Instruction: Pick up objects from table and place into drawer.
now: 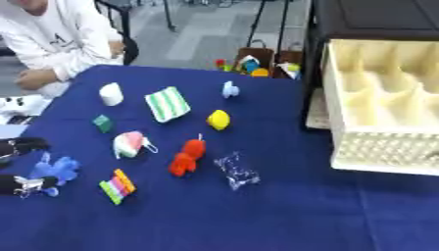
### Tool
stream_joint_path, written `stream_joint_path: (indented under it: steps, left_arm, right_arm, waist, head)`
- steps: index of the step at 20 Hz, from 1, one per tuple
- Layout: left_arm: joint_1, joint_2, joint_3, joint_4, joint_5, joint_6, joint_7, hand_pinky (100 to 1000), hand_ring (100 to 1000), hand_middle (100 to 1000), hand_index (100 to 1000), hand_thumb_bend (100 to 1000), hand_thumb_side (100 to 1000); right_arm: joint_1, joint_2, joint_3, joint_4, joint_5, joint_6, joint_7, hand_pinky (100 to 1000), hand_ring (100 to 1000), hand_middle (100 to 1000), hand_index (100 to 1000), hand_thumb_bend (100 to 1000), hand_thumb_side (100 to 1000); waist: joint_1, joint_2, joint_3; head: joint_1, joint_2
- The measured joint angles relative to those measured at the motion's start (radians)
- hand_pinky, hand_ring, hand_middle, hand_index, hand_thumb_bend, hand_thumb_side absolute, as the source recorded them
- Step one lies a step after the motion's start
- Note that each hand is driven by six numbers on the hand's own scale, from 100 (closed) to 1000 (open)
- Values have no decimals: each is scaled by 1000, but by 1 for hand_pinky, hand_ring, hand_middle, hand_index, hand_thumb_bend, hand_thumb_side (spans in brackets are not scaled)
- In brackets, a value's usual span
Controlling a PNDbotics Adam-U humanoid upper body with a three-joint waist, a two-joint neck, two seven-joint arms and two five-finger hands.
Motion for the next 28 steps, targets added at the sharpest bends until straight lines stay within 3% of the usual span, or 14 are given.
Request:
stream_joint_path:
  steps: [10, 28]
  left_arm:
    - [-16, -9, -10, 68, 5, -16, -18, 848, 987, 963, 1000, 458, 972]
    - [-72, -26, -49, 158, -92, -74, -25, 846, 971, 948, 1000, 521, 969]
  right_arm:
    - [0, 8, -10, 0, -4, -2, 0, 724, 760, 741, 717, 100, 698]
    - [1, 17, -23, 0, -15, -4, 1, 718, 756, 736, 713, 100, 696]
  waist:
    - [1, 5, -7]
    - [2, 17, -24]
  head:
    - [6, -2]
    - [20, -18]
